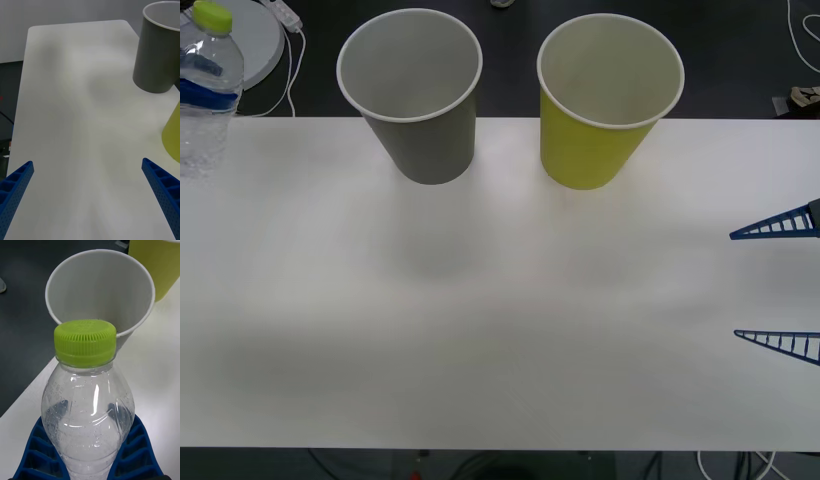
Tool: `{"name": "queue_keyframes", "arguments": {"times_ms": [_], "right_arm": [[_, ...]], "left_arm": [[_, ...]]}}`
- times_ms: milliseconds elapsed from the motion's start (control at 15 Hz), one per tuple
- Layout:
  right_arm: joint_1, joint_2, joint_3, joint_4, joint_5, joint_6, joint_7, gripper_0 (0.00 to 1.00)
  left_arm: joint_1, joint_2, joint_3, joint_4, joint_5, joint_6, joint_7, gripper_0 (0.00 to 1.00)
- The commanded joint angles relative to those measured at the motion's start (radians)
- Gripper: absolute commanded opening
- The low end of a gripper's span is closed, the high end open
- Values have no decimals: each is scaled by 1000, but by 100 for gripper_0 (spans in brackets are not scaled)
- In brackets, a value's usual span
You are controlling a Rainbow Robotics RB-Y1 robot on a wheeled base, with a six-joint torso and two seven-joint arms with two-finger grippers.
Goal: Put the can into the green bin and the plastic bottle into the gray bin
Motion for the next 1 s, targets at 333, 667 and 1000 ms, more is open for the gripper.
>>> {"name": "queue_keyframes", "arguments": {"times_ms": [333,667,1000], "right_arm": [[0,0,0,0,0,0,0,100],[0,0,0,0,0,0,0,100],[0,0,0,0,0,0,0,100]], "left_arm": [[-355,2,-334,155,31,-3,4,0],[-588,-3,-558,254,70,-21,6,0],[-760,-67,-658,360,54,-109,20,0]]}}
